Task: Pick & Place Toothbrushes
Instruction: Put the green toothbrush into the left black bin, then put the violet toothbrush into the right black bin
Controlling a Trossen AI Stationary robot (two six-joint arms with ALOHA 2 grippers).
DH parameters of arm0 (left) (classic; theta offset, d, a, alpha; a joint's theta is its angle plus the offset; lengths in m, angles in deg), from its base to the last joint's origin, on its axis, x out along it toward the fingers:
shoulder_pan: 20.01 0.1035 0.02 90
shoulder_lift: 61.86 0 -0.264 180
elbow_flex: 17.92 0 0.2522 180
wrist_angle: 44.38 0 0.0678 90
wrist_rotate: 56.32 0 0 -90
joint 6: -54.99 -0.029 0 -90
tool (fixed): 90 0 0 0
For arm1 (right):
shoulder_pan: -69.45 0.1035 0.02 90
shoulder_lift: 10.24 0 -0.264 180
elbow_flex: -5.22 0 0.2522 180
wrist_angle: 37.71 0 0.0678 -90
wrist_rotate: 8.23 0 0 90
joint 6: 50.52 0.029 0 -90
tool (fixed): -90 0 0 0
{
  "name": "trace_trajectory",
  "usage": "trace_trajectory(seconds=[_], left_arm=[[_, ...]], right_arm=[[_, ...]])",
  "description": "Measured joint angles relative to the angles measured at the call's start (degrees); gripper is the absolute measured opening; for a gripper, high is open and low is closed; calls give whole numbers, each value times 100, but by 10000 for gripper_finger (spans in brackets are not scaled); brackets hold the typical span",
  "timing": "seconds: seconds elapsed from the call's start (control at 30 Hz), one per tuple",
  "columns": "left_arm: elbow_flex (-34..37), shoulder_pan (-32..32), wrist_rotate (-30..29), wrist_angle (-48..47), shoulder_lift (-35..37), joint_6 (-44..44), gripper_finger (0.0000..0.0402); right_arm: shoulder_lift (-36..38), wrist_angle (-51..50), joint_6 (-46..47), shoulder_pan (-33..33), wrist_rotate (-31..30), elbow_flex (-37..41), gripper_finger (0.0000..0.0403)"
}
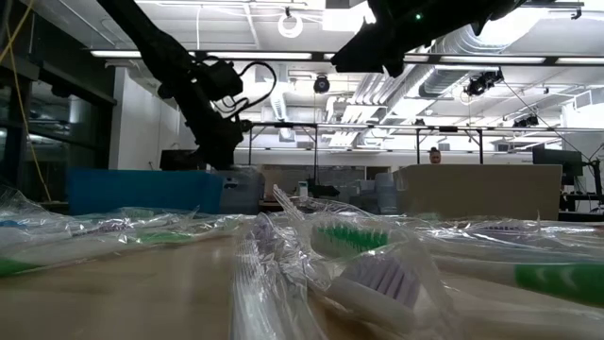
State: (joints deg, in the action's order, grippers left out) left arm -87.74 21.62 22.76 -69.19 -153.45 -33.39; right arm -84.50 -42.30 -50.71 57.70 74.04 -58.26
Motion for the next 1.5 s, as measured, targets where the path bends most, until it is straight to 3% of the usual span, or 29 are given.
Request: trace_trajectory(seconds=[0.13,0.4,0.57,0.73,1.0,1.23,1.5], left_arm=[[0,-2,71,-35,0,122,25],[2,-2,76,-159,11,162,153],[-125,-126,-176,-298,41,282,197],[-479,-317,-461,-1037,209,806,195],[-584,-457,183,-1843,934,1845,166],[-581,-569,1023,-2164,1501,2316,150],[-579,-1044,1039,-2166,1655,2269,148]], right_arm=[[-2,2,20,1,-1,0,153],[-2,0,93,0,-2,0,153],[-2,-92,214,6,31,0,153],[114,-687,229,121,-30,2,153],[560,-2269,718,327,-4,2,153],[741,-3943,2679,682,138,4,153],[715,-5083,5318,1535,650,4,153]])
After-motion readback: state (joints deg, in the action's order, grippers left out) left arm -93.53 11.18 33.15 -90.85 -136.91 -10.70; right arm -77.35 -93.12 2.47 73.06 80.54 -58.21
